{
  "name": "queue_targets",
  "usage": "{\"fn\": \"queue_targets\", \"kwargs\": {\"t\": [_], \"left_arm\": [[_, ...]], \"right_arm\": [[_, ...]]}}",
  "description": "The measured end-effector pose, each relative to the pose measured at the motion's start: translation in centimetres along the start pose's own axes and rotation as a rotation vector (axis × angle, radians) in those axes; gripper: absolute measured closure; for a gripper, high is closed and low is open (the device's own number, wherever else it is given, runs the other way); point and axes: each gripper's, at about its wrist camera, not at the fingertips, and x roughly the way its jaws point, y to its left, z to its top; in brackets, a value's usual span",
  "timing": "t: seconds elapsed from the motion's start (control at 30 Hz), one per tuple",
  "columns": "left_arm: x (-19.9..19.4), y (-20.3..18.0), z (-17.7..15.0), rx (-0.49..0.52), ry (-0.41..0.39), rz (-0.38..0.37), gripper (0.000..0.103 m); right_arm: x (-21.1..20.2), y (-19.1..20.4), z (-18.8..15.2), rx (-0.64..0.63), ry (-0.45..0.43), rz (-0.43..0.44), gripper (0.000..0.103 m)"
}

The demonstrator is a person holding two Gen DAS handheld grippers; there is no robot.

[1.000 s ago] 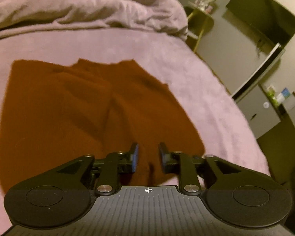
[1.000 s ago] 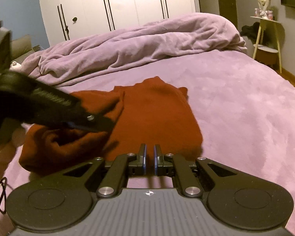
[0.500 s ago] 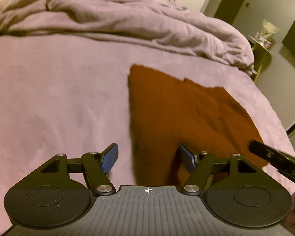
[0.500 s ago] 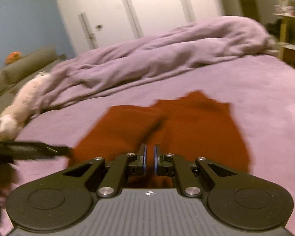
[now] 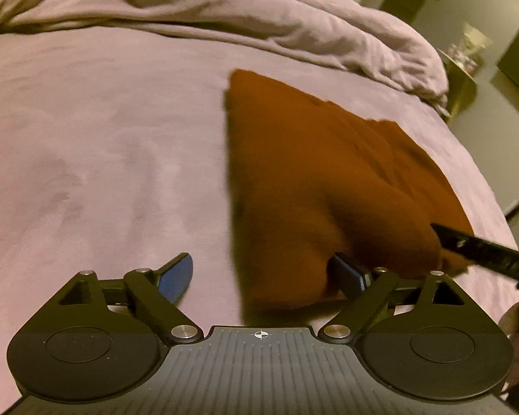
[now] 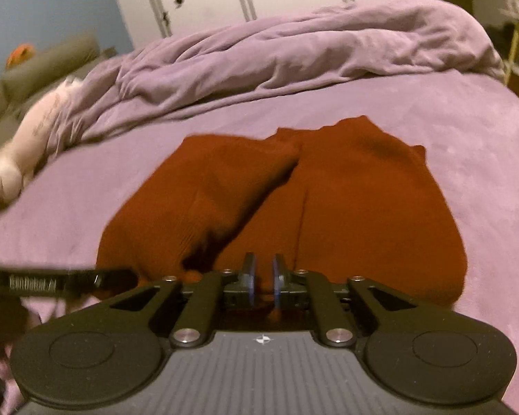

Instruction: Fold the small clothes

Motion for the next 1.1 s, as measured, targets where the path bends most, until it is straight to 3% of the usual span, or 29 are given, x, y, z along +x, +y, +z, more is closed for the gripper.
{"fn": "queue_targets", "kwargs": {"t": [0.23,0.4,0.47,0.5,0.53,0.6,0.8,0.9,0.97,1.0,1.07,1.1], "left_arm": [[-2.6,0.9,0.6,0.004,-0.074,0.079,0.009],[-2.3,2.0,1.5,-0.036,-0.076,0.121,0.009],[-2.0,1.9,1.8,-0.033,-0.073,0.122,0.009],[-1.8,1.7,1.8,-0.030,-0.078,0.125,0.009],[-1.7,1.5,1.9,-0.030,-0.085,0.128,0.009],[-1.6,1.2,2.0,-0.034,-0.095,0.125,0.009],[-1.5,-0.4,2.2,-0.010,-0.080,0.075,0.008],[-0.1,-1.6,1.9,0.039,-0.032,0.060,0.008],[0.4,-2.1,1.6,0.056,-0.019,0.063,0.008],[0.4,-2.2,1.4,0.065,-0.022,0.061,0.007],[0.4,-2.3,1.3,0.069,-0.024,0.069,0.007],[0.4,-2.1,1.2,0.066,-0.022,0.068,0.007]], "right_arm": [[1.8,-0.9,2.5,0.206,0.032,0.203,0.064],[5.5,-0.6,3.3,0.293,0.113,0.258,0.058],[6.2,-0.3,3.3,0.292,0.117,0.246,0.059],[6.3,0.1,3.3,0.268,0.115,0.217,0.064],[6.2,0.7,3.3,0.224,0.107,0.188,0.079],[5.7,1.7,3.3,0.129,0.072,0.156,0.096],[2.8,1.7,4.4,-0.009,-0.013,0.065,0.098],[3.9,0.7,3.8,-0.017,0.043,0.007,0.098],[5.1,0.2,3.0,-0.001,0.095,0.019,0.097],[4.7,0.0,2.9,0.004,0.079,0.025,0.096],[3.7,-0.5,3.3,0.038,0.056,0.044,0.086],[3.3,-1.1,3.4,0.068,0.043,0.049,0.071]]}}
